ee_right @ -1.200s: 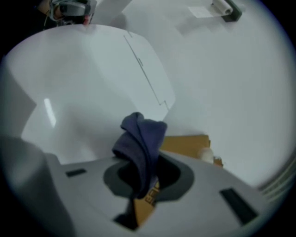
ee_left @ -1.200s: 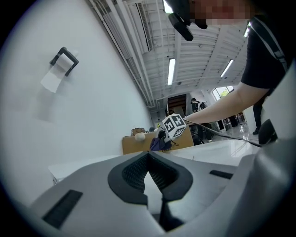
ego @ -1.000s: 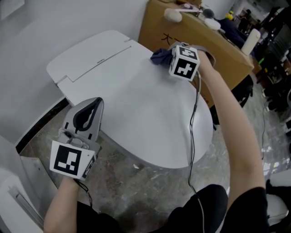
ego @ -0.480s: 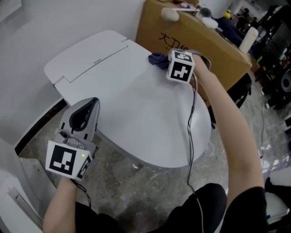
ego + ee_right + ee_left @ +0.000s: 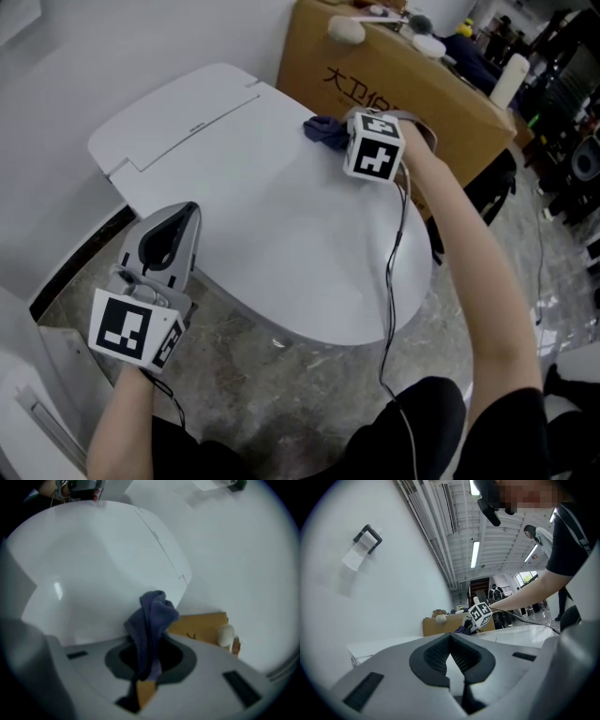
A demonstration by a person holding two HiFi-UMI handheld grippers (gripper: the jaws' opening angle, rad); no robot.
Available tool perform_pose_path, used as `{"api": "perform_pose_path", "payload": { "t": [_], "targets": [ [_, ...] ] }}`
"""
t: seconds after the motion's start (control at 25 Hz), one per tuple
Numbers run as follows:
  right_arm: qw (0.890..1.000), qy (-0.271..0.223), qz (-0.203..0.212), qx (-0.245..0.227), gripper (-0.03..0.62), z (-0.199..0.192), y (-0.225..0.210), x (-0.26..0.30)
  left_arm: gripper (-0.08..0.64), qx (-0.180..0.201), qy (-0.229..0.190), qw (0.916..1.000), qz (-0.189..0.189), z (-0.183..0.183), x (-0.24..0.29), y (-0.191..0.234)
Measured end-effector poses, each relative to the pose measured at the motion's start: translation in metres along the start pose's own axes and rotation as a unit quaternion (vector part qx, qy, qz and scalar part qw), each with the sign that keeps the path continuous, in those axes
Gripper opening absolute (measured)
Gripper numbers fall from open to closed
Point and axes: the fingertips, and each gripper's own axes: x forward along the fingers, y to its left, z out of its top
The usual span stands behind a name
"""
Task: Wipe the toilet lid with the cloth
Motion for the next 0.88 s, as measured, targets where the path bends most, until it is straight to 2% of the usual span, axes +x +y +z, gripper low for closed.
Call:
{"api": "perform_pose_path", "payload": {
  "t": [0.88],
  "targets": [
    [1.000, -0.010, 0.006, -0.002, 0.066, -0.009, 0.053, -0.048, 0.011, 0.005, 0.003, 1.0000, -0.005, -0.002, 0.000, -0.001]
  ]
}}
